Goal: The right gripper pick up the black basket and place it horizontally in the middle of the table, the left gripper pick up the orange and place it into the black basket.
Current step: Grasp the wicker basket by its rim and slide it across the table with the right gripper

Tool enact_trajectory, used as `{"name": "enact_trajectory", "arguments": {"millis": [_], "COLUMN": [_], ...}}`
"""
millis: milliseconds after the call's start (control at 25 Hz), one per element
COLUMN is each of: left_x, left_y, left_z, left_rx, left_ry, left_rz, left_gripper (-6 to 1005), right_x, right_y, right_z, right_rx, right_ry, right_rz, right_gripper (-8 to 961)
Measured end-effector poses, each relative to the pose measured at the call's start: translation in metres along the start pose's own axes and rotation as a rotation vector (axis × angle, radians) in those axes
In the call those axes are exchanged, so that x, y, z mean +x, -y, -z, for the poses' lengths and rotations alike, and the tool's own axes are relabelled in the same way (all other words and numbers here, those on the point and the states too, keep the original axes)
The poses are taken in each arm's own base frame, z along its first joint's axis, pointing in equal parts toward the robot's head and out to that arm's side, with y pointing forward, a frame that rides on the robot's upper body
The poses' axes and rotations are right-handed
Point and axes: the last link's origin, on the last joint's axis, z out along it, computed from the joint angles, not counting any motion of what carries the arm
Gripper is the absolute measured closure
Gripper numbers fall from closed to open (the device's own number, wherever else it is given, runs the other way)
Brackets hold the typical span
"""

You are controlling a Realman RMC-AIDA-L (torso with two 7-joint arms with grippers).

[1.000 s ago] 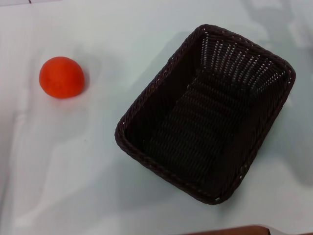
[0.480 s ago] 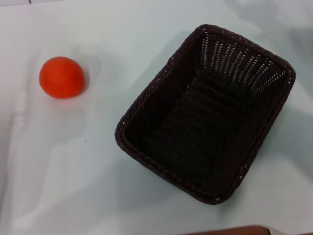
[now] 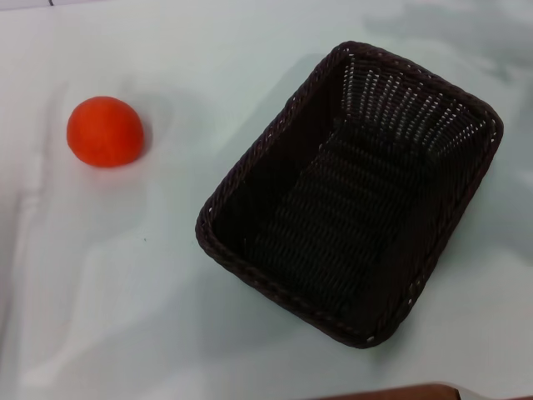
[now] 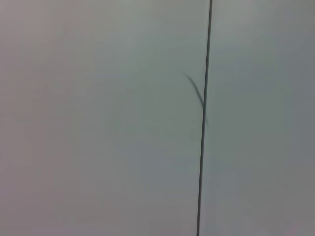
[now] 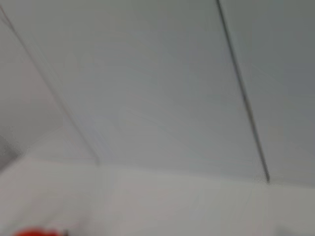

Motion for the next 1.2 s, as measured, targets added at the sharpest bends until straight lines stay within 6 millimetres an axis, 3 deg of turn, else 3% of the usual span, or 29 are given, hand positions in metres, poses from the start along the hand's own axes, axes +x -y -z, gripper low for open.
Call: {"name": "enact_trajectory", "arguments": {"millis": [280, 480, 920, 1200], "left_x": [0.0, 0.001, 0.0, 0.0], "left_y": [0.001, 0.002, 0.001, 0.001], "left_z": [0.002, 0.003, 0.002, 0.001], "left_rx": [0.006, 0.008, 0.006, 0.006], "left_ry": [0.003, -0.002, -0.002, 0.001], "left_rz": [-0.001, -0.003, -0.001, 0.0], "left_gripper": [102, 102, 103, 104], "right_x": [0.025, 0.017, -0.008, -0.019], "right_y": [0.019, 0.026, 0.024, 0.019], "right_z": [-0.016, -0.039, -0.074, -0.087], "right_rx": [-0.05, -0.069, -0.096, -0.099], "right_ry": [0.345, 0.502, 0.528, 0.54], "right_rz": [0.043, 0.067, 0.035, 0.02], "right_gripper": [25, 26, 41, 154]}}
